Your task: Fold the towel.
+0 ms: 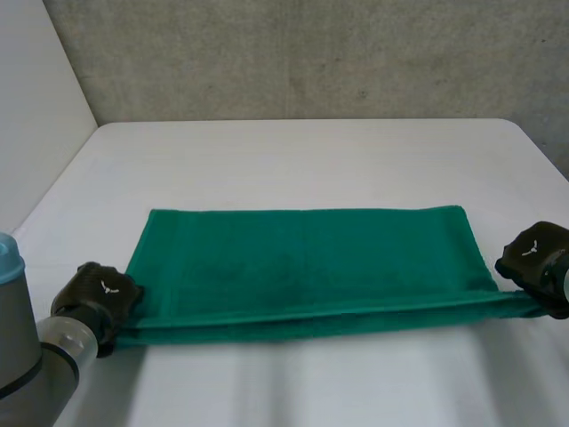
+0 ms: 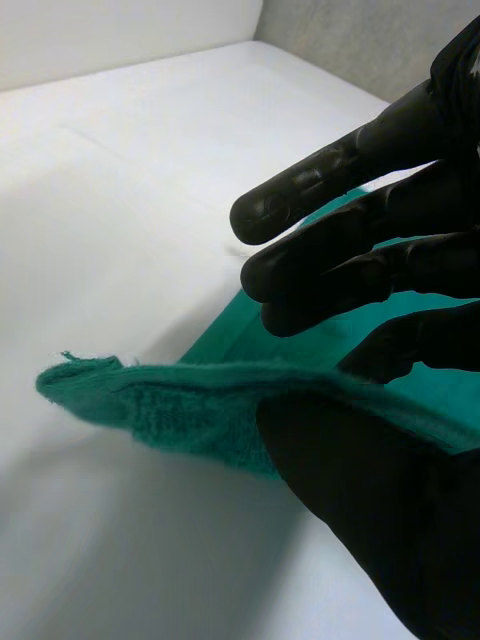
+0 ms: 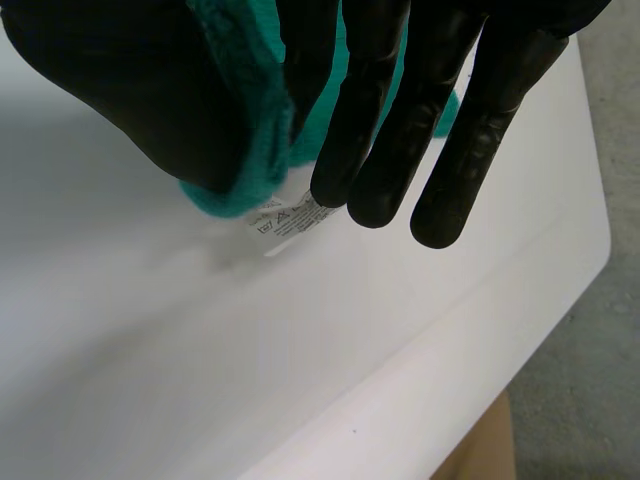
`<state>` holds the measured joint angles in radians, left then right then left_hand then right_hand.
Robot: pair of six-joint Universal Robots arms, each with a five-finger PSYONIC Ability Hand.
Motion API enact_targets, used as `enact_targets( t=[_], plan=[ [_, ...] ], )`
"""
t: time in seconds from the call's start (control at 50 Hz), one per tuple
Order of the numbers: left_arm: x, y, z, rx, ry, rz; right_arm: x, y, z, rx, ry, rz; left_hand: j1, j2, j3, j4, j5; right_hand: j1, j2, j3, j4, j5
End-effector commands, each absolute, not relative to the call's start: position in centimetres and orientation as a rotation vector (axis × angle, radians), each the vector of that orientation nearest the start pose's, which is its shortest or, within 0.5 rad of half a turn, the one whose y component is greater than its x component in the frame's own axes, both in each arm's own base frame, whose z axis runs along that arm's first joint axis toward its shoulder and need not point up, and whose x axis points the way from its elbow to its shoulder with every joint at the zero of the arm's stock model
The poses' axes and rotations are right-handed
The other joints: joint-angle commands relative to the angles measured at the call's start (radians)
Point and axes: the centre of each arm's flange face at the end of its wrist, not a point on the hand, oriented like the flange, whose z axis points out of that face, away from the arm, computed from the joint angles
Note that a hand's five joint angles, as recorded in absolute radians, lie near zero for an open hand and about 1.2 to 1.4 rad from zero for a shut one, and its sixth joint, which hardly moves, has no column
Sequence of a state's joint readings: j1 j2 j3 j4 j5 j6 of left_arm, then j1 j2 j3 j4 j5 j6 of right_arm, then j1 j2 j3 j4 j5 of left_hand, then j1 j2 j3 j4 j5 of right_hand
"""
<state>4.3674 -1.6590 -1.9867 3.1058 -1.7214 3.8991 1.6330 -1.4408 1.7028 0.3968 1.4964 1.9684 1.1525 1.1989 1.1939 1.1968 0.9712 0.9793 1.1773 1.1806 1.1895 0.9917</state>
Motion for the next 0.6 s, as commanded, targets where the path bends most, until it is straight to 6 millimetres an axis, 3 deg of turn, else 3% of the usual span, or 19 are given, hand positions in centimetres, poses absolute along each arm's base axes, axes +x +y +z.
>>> enact_targets(
  t=[0.02,0.12,0.14,0.18,0.36,0.6],
  plan=[
    [-20.9,-21.1,17.8,1.177,2.081,-1.485,15.6,-27.7,20.5,-1.764,2.656,-1.561,0.244,0.197,0.202,0.199,0.250,0.417,0.219,0.216,0.207,0.230],
    [-22.5,-23.5,17.2,1.163,2.025,-1.575,15.9,-30.4,18.4,-1.654,2.672,-1.627,0.244,0.197,0.202,0.199,0.250,0.417,0.219,0.216,0.207,0.230],
    [-23.5,-25.3,16.4,1.147,1.997,-1.619,15.9,-30.8,18.2,-1.644,2.672,-1.637,0.244,0.197,0.202,0.199,0.250,0.417,0.219,0.216,0.207,0.230],
    [-23.8,-25.9,16.3,1.141,1.984,-1.636,16.2,-31.4,17.7,-1.630,2.669,-1.651,0.244,0.197,0.202,0.199,0.250,0.417,0.219,0.216,0.207,0.230],
    [-27.2,-33.3,13.9,1.073,1.842,-1.790,17.6,-35.9,16.0,-1.520,2.668,-1.772,0.244,0.197,0.202,0.199,0.250,0.417,0.219,0.216,0.207,0.230],
    [-29.5,-38.1,11.2,1.108,1.713,-1.795,19.8,-40.5,14.1,-1.515,2.650,-1.878,0.244,0.197,0.202,0.199,0.250,0.417,0.219,0.216,0.207,0.230]
  ],
)
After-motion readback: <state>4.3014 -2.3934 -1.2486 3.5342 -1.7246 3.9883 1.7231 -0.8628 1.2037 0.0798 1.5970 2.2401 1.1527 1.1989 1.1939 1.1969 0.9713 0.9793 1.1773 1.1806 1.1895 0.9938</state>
